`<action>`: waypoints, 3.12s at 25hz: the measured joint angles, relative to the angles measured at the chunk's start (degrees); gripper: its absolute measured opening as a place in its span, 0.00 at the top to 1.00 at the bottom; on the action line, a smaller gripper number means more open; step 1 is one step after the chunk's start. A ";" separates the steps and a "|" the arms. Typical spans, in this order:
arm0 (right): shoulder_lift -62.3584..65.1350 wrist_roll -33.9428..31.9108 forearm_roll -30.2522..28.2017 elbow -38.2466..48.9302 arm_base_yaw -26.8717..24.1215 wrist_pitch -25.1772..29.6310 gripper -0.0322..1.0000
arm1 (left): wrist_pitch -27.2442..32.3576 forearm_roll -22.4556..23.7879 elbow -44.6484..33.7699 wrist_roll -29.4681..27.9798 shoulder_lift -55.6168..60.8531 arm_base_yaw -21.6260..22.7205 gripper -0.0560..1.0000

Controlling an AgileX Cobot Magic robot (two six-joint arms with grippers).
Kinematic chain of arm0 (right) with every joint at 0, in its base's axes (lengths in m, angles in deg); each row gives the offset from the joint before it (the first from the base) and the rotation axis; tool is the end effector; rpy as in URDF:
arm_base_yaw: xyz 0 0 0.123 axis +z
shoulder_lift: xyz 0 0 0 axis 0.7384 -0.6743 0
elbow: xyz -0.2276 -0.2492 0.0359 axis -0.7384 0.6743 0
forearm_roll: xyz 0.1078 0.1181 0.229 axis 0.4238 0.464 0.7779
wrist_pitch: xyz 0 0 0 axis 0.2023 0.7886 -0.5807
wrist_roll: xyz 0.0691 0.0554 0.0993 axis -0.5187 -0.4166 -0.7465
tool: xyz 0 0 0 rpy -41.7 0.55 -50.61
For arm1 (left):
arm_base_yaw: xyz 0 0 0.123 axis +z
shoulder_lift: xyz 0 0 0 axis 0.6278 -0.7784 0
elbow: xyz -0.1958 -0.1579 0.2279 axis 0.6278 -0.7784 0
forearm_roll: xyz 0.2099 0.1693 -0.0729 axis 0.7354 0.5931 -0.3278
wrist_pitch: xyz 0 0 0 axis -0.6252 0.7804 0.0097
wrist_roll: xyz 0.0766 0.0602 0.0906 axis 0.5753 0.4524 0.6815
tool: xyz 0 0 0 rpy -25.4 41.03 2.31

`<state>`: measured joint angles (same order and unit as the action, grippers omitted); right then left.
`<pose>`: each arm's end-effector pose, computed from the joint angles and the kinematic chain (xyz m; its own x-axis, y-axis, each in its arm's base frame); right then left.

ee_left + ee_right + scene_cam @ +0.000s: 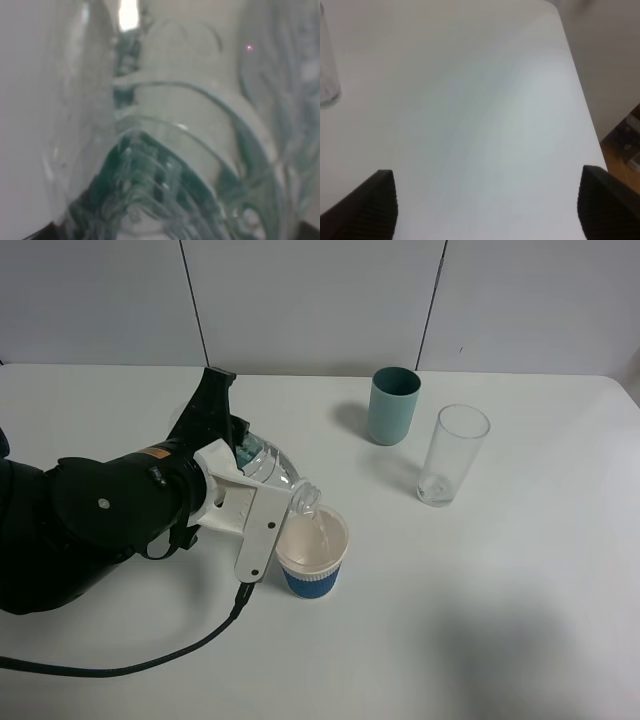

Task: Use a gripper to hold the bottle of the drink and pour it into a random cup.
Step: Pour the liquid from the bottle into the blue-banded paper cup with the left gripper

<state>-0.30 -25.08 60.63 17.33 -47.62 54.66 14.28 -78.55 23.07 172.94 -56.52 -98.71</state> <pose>0.0019 -0.0139 0.2695 -0.4677 -0.1152 -0.8763 0.0396 0.9877 -0.1510 0.2375 -0.2168 0.1905 0.2115 0.9510 0.2254 0.3966 -0.2943 0.8696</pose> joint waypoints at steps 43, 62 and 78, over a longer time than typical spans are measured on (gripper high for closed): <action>0.00 0.00 0.00 0.00 0.00 0.00 0.25 | -4.43 1.54 0.00 0.00 0.00 0.00 0.51; 0.00 0.00 0.00 0.00 0.00 0.00 0.25 | -5.09 1.61 0.00 0.00 0.00 0.00 0.51; 0.00 0.00 0.00 0.00 0.00 0.00 0.25 | -5.99 3.30 0.00 0.00 0.00 0.00 0.51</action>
<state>-0.30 -25.08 60.63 17.33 -47.62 54.66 8.29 -75.25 23.07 172.94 -56.52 -98.71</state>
